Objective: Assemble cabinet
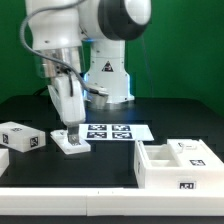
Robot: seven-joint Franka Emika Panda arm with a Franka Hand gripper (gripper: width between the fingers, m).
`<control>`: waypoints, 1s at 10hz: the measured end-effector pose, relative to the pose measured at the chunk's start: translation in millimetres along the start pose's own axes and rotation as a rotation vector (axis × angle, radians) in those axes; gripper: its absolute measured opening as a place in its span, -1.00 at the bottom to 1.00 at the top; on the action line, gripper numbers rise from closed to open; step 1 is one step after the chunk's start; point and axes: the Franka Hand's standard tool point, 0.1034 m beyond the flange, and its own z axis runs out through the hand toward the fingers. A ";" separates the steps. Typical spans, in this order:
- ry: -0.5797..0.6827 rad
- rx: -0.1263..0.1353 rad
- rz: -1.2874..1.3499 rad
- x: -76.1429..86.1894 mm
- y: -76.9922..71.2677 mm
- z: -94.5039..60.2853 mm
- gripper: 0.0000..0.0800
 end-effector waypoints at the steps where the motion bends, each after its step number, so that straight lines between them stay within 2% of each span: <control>1: -0.003 -0.006 0.007 -1.2 10.3 0.4 0.99; 2: 0.013 -0.016 0.008 -1.1 21.4 3.7 0.99; 4: 0.035 -0.030 0.005 -2.0 31.8 10.0 0.99; 6: 0.049 -0.037 0.000 -2.5 34.5 13.9 0.99; 9: 0.093 -0.075 -0.010 -8.6 41.8 32.8 0.99; 10: 0.099 -0.081 -0.017 -9.2 40.8 34.0 0.99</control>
Offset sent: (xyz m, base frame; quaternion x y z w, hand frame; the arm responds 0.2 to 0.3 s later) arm -0.0178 0.0025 -0.0141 0.0010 0.0261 0.0003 0.9997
